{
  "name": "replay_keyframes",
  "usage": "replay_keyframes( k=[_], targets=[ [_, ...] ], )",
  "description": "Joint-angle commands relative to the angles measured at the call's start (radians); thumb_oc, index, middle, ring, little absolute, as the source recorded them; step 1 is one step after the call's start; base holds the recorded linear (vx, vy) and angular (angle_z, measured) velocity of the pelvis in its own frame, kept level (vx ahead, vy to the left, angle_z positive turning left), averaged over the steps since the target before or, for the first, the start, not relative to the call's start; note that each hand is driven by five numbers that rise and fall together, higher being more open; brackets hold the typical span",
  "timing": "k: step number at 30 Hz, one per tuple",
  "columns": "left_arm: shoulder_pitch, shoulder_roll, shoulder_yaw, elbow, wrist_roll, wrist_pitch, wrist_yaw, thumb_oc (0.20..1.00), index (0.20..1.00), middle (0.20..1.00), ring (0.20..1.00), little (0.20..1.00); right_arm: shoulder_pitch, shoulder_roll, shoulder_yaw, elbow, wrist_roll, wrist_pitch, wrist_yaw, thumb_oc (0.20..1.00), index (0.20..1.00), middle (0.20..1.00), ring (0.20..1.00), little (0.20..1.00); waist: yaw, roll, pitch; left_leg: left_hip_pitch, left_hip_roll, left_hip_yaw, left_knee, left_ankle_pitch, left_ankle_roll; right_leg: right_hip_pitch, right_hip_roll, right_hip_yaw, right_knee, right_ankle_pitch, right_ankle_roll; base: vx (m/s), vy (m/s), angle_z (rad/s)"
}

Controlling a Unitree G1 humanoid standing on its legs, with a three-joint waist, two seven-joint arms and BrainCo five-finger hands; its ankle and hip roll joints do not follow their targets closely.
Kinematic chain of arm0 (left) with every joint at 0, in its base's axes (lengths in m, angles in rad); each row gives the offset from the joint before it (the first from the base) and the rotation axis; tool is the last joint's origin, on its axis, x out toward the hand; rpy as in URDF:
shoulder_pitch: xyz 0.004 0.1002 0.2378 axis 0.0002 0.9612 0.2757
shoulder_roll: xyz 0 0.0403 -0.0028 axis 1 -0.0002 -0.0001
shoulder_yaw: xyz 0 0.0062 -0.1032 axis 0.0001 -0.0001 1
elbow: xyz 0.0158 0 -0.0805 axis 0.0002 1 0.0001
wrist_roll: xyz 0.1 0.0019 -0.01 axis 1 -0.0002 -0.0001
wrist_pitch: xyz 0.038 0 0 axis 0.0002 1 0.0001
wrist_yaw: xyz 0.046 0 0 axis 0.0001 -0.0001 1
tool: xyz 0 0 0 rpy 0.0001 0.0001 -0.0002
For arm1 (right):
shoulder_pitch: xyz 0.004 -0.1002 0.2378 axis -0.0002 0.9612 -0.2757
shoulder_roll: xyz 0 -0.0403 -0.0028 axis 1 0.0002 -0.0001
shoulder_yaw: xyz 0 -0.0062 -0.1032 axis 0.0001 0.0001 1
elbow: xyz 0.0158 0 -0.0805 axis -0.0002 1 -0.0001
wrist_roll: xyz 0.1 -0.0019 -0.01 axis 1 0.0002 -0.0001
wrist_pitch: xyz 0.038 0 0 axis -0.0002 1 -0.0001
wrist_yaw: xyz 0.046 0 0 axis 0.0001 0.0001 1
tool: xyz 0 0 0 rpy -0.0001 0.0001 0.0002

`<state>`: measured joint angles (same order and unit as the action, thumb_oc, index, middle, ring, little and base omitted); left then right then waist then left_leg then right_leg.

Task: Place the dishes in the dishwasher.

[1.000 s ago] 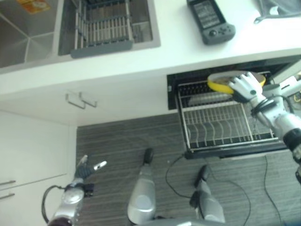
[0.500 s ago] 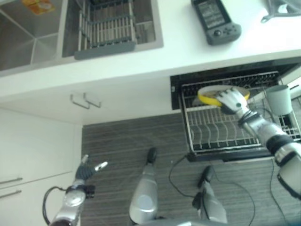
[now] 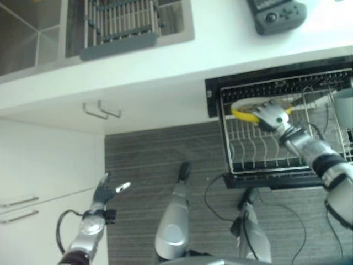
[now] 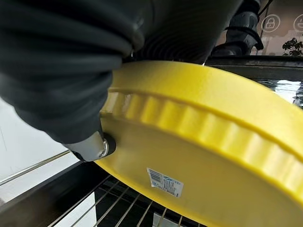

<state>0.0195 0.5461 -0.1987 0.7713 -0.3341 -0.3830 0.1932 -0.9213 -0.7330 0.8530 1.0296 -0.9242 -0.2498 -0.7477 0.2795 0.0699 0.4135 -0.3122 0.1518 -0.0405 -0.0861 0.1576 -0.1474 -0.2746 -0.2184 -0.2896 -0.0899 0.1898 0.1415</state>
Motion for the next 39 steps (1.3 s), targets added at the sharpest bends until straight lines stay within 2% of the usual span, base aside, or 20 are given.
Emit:
replay_keyframes(
  k=[1, 3, 4, 5, 7, 8, 9, 12, 18, 21, 26, 31, 32, 36, 39],
  targets=[
    [-0.026, 0.044, -0.064, -0.012, -0.03, -0.026, 0.012, 1.0, 1.0, 1.0, 1.0, 1.0, -0.097, -0.038, 0.046, 0.043, 0.086, -0.01, 0.088, 0.2, 0.2, 0.2, 0.2, 0.2, 0.028, 0.011, 0.02, -0.034, -0.061, -0.071, -0.001, -0.029, 0.055, 0.05, -0.045, 0.011, 0.003, -0.039, 0.097, 0.0, 0.0, 0.0],
    [-0.024, 0.049, -0.067, -0.03, -0.021, -0.022, 0.012, 1.0, 1.0, 1.0, 1.0, 1.0, -0.097, -0.038, 0.035, 0.063, 0.171, -0.012, 0.226, 0.2, 0.2, 0.2, 0.2, 0.2, 0.028, 0.015, 0.029, -0.039, -0.062, -0.071, -0.001, -0.028, 0.053, 0.044, -0.045, 0.012, 0.003, -0.038, 0.096, -0.02, -0.011, 0.0],
    [-0.025, 0.055, -0.064, -0.046, -0.027, -0.009, 0.011, 1.0, 1.0, 1.0, 1.0, 1.0, -0.081, -0.04, 0.029, 0.072, 0.214, -0.043, 0.314, 0.2, 0.2, 0.2, 0.2, 0.2, 0.027, 0.019, 0.036, -0.042, -0.065, -0.073, -0.001, -0.026, 0.053, 0.038, -0.046, 0.01, 0.003, -0.037, 0.095, -0.04, -0.024, 0.0],
    [-0.026, 0.06, -0.067, -0.065, -0.035, 0.008, 0.014, 1.0, 1.0, 1.0, 1.0, 1.0, -0.06, -0.035, 0.019, 0.082, 0.26, -0.041, 0.367, 0.2, 0.2, 0.2, 0.2, 0.2, 0.027, 0.023, 0.042, -0.043, -0.068, -0.075, -0.001, -0.023, 0.054, 0.036, -0.049, 0.007, 0.003, -0.033, 0.094, -0.03, -0.027, 0.0],
    [-0.025, 0.069, -0.06, -0.078, -0.038, 0.019, 0.003, 1.0, 1.0, 1.0, 1.0, 1.0, -0.042, -0.028, 0.007, 0.097, 0.304, -0.03, 0.4, 0.2, 0.2, 0.2, 0.2, 0.2, 0.029, 0.027, 0.044, -0.04, -0.069, -0.076, -0.001, -0.024, 0.054, 0.036, -0.052, 0.001, 0.003, -0.032, 0.094, 0.0, 0.0, 0.0],
    [-0.023, 0.069, -0.057, -0.079, -0.036, 0.016, 0.0, 1.0, 1.0, 1.0, 1.0, 1.0, -0.034, -0.02, -0.009, 0.108, 0.309, -0.014, 0.428, 0.291, 0.291, 0.291, 0.291, 0.291, 0.028, 0.029, 0.046, -0.038, -0.07, -0.076, -0.001, -0.024, 0.054, 0.036, -0.053, 0.0, 0.003, -0.03, 0.093, 0.0, 0.0, 0.0],
    [-0.022, 0.067, -0.048, -0.086, -0.028, 0.018, -0.007, 1.0, 1.0, 1.0, 1.0, 1.0, -0.023, -0.012, -0.024, 0.121, 0.3, 0.011, 0.51, 1.0, 1.0, 1.0, 1.0, 1.0, 0.027, 0.033, 0.05, -0.036, -0.069, -0.073, -0.001, -0.024, 0.053, 0.035, -0.055, 0.0, 0.003, -0.029, 0.092, 0.0, 0.0, 0.0],
    [-0.036, 0.077, -0.05, -0.118, -0.043, 0.052, -0.003, 1.0, 1.0, 1.0, 1.0, 1.0, 0.002, 0.019, -0.047, 0.128, 0.365, 0.024, 0.595, 1.0, 1.0, 1.0, 1.0, 1.0, 0.023, 0.036, 0.056, -0.028, -0.067, -0.068, -0.001, -0.022, 0.051, 0.041, -0.055, 0.0, 0.003, -0.028, 0.092, 0.0, -0.008, 0.02],
    [-0.035, 0.067, -0.043, -0.149, -0.013, 0.077, -0.012, 1.0, 1.0, 1.0, 1.0, 1.0, 0.049, 0.052, -0.134, 0.15, 0.491, 0.061, 0.691, 1.0, 1.0, 1.0, 1.0, 1.0, 0.016, 0.031, 0.06, -0.015, -0.06, -0.062, -0.001, -0.023, 0.049, 0.048, -0.051, 0.002, 0.003, -0.024, 0.09, 0.0, -0.001, 0.02],
    [-0.038, 0.063, -0.043, -0.15, -0.008, 0.083, -0.01, 1.0, 1.0, 1.0, 1.0, 1.0, 0.064, 0.061, -0.171, 0.163, 0.484, 0.068, 0.718, 1.0, 1.0, 1.0, 1.0, 1.0, 0.01, 0.027, 0.061, -0.007, -0.057, -0.058, -0.001, -0.026, 0.049, 0.051, -0.048, 0.008, 0.003, -0.023, 0.089, 0.0, 0.0, 0.0],
    [-0.038, 0.069, -0.035, -0.165, -0.004, 0.109, -0.015, 1.0, 1.0, 1.0, 1.0, 1.0, 0.082, 0.073, -0.204, 0.175, 0.54, 0.105, 0.713, 1.0, 1.0, 1.0, 1.0, 1.0, 0.01, 0.015, 0.058, 0.01, -0.049, -0.052, -0.001, -0.032, 0.049, 0.065, -0.044, 0.008, 0.003, -0.022, 0.088, 0.0, 0.0, 0.0],
    [-0.029, 0.058, -0.032, -0.161, 0.007, 0.124, -0.021, 1.0, 1.0, 1.0, 1.0, 1.0, 0.095, 0.094, -0.276, 0.189, 0.719, 0.208, 0.73, 1.0, 1.0, 1.0, 1.0, 1.0, 0.006, 0.002, 0.044, 0.029, -0.039, -0.043, -0.001, -0.039, 0.047, 0.081, -0.037, 0.016, 0.003, -0.024, 0.082, 0.0, 0.0, 0.0],
    [-0.025, 0.057, -0.029, -0.168, 0.011, 0.138, -0.025, 1.0, 1.0, 1.0, 1.0, 1.0, 0.098, 0.1, -0.3, 0.185, 0.8, 0.233, 0.755, 1.0, 1.0, 1.0, 1.0, 1.0, 0.005, -0.004, 0.039, 0.037, -0.035, -0.039, -0.001, -0.043, 0.046, 0.09, -0.035, 0.018, 0.003, -0.026, 0.081, 0.0, 0.0, 0.0],
    [-0.011, 0.057, -0.017, -0.171, 0.031, 0.157, -0.033, 1.0, 1.0, 1.0, 1.0, 1.0, 0.104, 0.107, -0.349, 0.157, 0.911, 0.241, 0.764, 1.0, 1.0, 1.0, 1.0, 1.0, 0.005, -0.027, 0.025, 0.061, -0.022, -0.027, -0.001, -0.053, 0.044, 0.115, -0.027, 0.02, 0.003, -0.031, 0.078, 0.04, 0.005, -0.02],
    [0.011, 0.056, 0.002, -0.166, 0.05, 0.164, -0.036, 1.0, 1.0, 1.0, 1.0, 1.0, 0.13, 0.103, -0.377, 0.104, 0.997, 0.235, 0.753, 1.0, 1.0, 1.0, 1.0, 1.0, 0.004, -0.058, 0.005, 0.089, -0.011, -0.014, -0.001, -0.062, 0.041, 0.146, -0.018, 0.021, 0.003, -0.036, 0.075, 0.05, -0.003, -0.03]
  ],
)
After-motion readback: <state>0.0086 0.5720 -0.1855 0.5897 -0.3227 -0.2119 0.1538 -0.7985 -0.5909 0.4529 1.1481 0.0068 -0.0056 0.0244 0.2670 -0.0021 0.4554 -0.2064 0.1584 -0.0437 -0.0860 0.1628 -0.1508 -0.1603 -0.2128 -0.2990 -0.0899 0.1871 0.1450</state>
